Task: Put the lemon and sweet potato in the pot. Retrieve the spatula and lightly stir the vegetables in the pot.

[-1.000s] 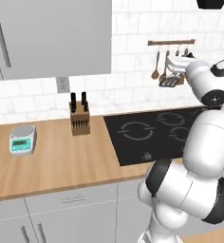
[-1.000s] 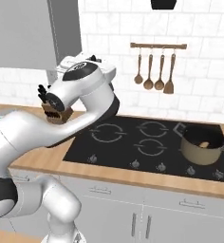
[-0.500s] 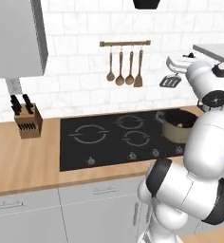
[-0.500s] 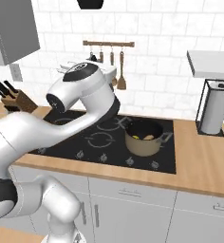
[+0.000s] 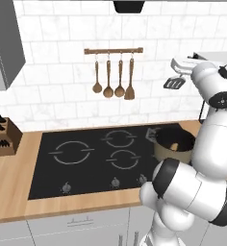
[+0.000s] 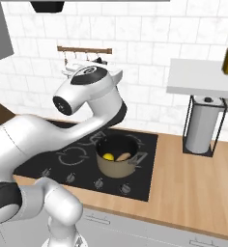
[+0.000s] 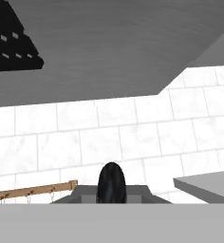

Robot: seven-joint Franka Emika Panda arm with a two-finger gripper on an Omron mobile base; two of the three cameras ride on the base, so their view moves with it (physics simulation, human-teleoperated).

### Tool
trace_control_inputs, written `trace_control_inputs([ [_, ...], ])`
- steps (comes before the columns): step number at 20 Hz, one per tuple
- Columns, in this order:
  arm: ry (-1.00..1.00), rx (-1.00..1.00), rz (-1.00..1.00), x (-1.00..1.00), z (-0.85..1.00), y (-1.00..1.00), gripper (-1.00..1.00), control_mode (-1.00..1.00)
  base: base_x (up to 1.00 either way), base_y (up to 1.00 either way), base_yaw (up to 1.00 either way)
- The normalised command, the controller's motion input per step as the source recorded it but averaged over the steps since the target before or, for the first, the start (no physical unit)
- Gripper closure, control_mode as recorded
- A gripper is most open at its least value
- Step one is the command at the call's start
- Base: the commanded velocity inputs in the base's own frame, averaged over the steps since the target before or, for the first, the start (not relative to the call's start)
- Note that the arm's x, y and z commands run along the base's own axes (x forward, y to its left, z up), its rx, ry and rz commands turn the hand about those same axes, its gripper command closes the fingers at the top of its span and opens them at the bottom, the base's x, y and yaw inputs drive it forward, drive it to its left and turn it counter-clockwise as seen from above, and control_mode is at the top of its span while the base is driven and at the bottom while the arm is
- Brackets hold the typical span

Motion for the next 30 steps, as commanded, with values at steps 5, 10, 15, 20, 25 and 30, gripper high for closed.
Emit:
trace_control_inputs([
  [5,0.27,0.02,0.02,0.52,-0.15,-0.1,1.0,-1.0,0.16,-0.06,0.02],
  [10,0.44,0.01,-0.04,0.66,-0.39,0.01,1.0,-1.0,0.0,0.0,0.0],
  [15,0.37,0.06,-0.06,0.31,-0.05,0.01,1.0,-1.0,0.0,0.0,0.0],
  [20,0.23,0.06,-0.01,0.02,0.0,0.29,1.0,-1.0,0.0,0.0,0.0],
  [25,0.15,0.07,0.0,0.0,-0.01,0.34,1.0,-1.0,0.0,0.0,0.0],
  [30,0.15,0.13,0.0,0.0,-0.01,0.05,1.0,-1.0,0.0,0.0,0.0],
])
